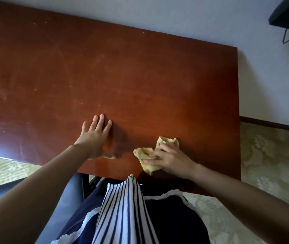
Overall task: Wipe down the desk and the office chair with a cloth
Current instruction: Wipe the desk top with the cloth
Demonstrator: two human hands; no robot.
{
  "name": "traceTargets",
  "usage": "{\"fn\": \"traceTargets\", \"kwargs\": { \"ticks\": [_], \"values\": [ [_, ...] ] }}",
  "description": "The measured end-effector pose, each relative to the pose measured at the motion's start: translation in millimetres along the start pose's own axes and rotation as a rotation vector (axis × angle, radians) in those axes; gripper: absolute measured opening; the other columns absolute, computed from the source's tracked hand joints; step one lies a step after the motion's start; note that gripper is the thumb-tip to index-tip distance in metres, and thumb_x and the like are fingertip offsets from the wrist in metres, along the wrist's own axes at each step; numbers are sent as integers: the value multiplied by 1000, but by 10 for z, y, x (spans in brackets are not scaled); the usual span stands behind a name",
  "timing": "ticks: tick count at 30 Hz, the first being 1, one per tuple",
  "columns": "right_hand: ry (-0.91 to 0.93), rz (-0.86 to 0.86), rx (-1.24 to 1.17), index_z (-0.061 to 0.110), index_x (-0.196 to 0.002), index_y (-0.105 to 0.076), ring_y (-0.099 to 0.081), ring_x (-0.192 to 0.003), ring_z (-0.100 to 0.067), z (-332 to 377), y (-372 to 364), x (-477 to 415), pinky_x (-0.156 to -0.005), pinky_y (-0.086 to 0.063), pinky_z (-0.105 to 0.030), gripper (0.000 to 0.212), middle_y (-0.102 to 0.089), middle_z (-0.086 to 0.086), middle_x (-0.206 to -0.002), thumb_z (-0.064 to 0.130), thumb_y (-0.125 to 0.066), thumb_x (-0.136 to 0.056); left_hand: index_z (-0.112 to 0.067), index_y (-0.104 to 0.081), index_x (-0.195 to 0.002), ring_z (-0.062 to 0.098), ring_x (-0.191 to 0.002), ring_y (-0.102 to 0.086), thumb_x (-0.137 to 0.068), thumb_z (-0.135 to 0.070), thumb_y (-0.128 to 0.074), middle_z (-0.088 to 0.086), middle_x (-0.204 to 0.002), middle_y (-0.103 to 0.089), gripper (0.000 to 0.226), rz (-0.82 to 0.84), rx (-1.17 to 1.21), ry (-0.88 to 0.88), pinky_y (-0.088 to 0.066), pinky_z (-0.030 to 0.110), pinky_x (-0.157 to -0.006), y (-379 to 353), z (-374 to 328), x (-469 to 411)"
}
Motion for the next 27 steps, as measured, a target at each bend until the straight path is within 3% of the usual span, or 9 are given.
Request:
{"fn": "traceTargets", "kwargs": {
  "ticks": [6, 10, 14, 19, 23, 27],
  "values": [
    [116, 57, 69, 27, -109, -72, -61, -81, -19, -460, 293, 277, -76, -54, -36, 56, -70, 3, -96, 2, -82, -61, -12, 17, -149, 34, -145, 10, -58, -85, -55, 17, -157, 17, 137, -24, 3, 26, -4, 55, -115, 51, -33, 25],
    [63, 37, 102, 25, -108, -73, -64, -76, -23, -904, 444, 197, -73, -56, -40, 50, -71, 1, -96, 6, -84, -63, -16, 25, -146, 34, -146, 5, -59, -82, -59, 16, -158, 11, 138, -45, 20, 45, -5, 54, -115, 110, -79, 23],
    [29, 49, 115, 19, -109, -72, -61, -74, -26, -1269, 499, -27, -73, -56, -42, 49, -70, -4, -97, 3, -83, -63, -19, 21, -148, 34, -146, 6, -62, -81, -58, 17, -157, 15, 132, 8, -14, 58, -4, 55, -115, 134, -109, 4],
    [-316, 4, 72, 18, -107, -72, -58, -79, -31, -1683, 533, -400, -66, -55, -43, 45, -68, -6, -99, 0, -80, -67, -21, 19, -148, 34, -146, 10, -61, -79, -61, 15, -156, 19, 132, 53, 29, 94, -3, 56, -114, 133, -153, 1],
    [-651, -40, 81, 22, -120, -65, -50, -98, -28, -1849, 447, -694, -77, -48, -39, 34, -62, -3, -117, 13, -65, -87, -24, 19, -149, 32, -146, 11, -60, -77, -65, 13, -156, 20, 133, 71, 71, 104, -4, 57, -114, 147, -131, -11],
    [-941, -168, 85, 26, -122, -63, -46, -102, -25, -1694, 313, -891, -87, -36, -35, 31, -59, 3, -122, 20, -59, -91, -25, 20, -148, 32, -145, 12, -62, -74, -67, 13, -156, 21, 132, 71, 97, 122, -3, 57, -113, 162, -122, -29]
  ]
}}
Point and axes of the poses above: each hand's wrist, its own x-axis away from the middle knuckle, its own y-axis out of the back of the hand, z = x × y, the point moved 4 cm from there along -x, towards the middle knuckle
